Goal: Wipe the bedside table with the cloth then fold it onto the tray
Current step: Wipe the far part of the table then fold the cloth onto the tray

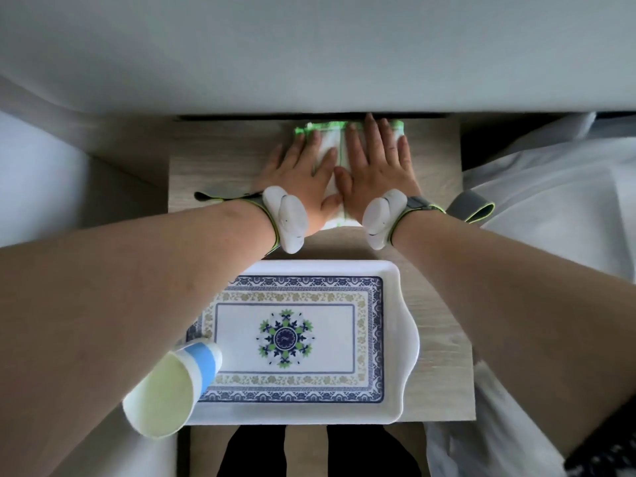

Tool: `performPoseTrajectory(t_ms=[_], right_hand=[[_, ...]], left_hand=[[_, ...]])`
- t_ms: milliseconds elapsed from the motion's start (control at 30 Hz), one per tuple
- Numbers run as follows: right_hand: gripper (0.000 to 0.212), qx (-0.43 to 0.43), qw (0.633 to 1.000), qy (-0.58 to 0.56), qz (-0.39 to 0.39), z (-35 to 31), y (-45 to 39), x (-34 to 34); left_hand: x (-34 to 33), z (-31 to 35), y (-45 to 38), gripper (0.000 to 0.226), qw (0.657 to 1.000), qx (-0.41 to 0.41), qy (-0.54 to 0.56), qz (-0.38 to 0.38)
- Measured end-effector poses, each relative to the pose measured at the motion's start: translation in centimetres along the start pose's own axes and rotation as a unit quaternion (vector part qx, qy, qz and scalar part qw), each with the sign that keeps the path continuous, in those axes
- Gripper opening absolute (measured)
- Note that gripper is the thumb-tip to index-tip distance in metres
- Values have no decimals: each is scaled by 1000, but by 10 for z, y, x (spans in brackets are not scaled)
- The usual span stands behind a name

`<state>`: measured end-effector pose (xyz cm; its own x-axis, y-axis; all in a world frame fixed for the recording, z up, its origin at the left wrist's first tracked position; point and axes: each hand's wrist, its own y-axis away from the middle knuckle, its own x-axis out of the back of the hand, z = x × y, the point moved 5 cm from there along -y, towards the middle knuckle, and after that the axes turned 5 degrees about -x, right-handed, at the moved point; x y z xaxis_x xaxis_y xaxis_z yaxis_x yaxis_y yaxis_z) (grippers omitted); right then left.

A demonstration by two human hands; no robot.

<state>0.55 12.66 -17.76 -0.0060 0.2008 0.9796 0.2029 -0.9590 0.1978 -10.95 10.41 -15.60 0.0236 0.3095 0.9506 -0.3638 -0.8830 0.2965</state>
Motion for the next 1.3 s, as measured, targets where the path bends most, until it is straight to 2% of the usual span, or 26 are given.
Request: performPoseTrajectory(t_ms=[367,667,800,867,1000,1167,1233,1300], right_hand=[[65,6,1000,-28,-8,25,4,-4],[64,-22,999,-17,-19,47,16,-7],[64,-28,999,-23,-23,47,16,-7],[64,-30,999,-26,-31,47,16,-7],[65,-34,998,-35,-48,44,13,-2],[66,-56,997,-30,-40,45,14,11],[74,-89,996,-14,-12,48,17,16],[85,-137,990,-23,12,51,20,20]], left_hand=[[-4,22,-10,69,1000,6,8,-4],[-6,41,-16,69,999,13,35,-13],[3,40,-14,68,999,19,20,23],[4,40,-13,67,996,50,56,43],[2,24,-17,66,949,186,251,53],[0,11,-17,69,881,314,351,44],[1,14,-16,64,864,327,381,35],[5,21,-17,55,867,298,400,7]])
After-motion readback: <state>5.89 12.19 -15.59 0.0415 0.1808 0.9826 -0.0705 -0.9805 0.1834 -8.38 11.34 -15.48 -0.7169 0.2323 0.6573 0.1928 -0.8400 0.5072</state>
